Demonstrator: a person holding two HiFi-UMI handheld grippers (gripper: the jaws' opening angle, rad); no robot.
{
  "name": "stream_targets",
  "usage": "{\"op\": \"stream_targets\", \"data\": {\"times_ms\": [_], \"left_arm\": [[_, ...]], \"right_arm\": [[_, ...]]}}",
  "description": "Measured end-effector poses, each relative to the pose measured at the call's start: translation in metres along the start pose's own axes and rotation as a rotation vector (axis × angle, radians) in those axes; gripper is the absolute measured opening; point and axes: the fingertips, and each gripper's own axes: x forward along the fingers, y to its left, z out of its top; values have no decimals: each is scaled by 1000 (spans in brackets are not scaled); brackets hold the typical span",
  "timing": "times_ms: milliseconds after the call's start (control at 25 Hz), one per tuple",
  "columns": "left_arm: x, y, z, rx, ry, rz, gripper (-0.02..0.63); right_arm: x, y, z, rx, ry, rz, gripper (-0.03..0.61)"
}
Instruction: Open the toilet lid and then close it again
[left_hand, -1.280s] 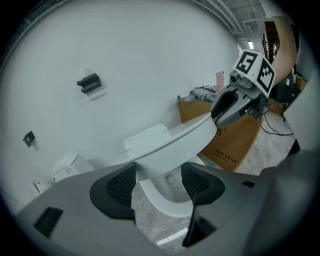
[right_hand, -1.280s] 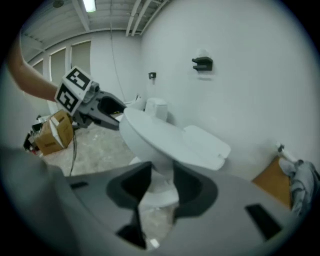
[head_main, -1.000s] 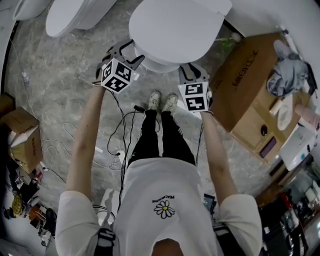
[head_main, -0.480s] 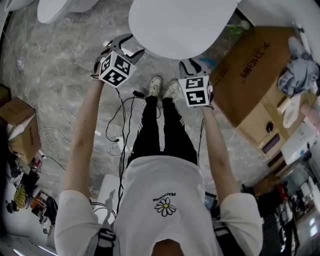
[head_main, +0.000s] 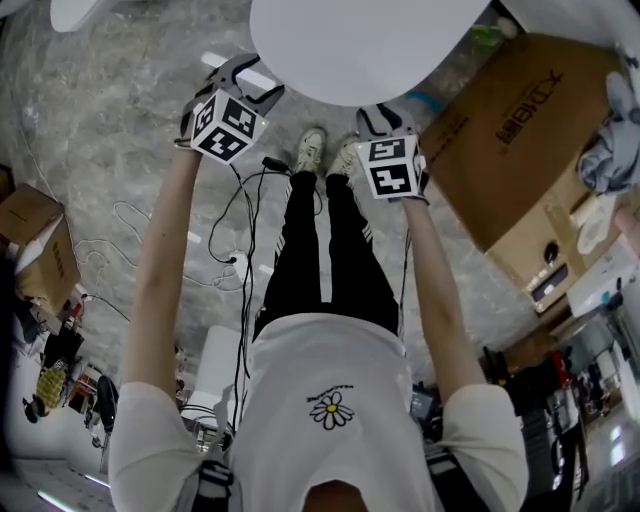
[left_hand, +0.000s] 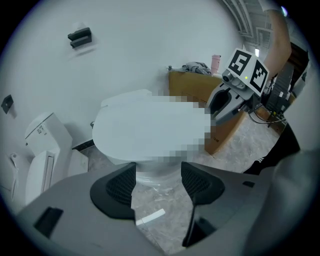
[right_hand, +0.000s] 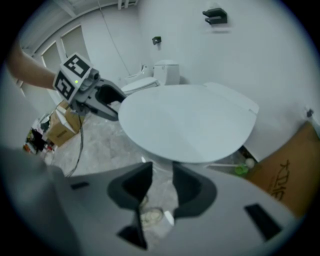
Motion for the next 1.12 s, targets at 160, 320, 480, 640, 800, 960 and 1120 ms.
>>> {"op": "stream_targets", "data": {"times_ms": [160, 320, 480, 640, 800, 960, 1120], "left_arm": [[16, -2, -15, -10, 15, -21, 299], [32, -4, -30, -24, 23, -32, 299], [49, -7, -43, -31, 41, -46, 299], [60, -8, -55, -32, 68, -65, 299], [70, -7, -61, -42, 83, -64, 299], [78, -10, -65, -53, 89, -67, 299], [81, -9, -67, -43, 76, -63, 298]], "right_arm": [[18, 2, -11, 14, 27, 7, 144], [37, 2, -21, 24, 47, 13, 144], [55, 1, -32, 41, 68, 15, 144], [67, 1, -39, 56, 85, 11, 144], [76, 0, -41, 62, 88, 3, 144], [82, -2, -46, 71, 89, -7, 144], [83, -2, -47, 56, 76, -22, 138]]}}
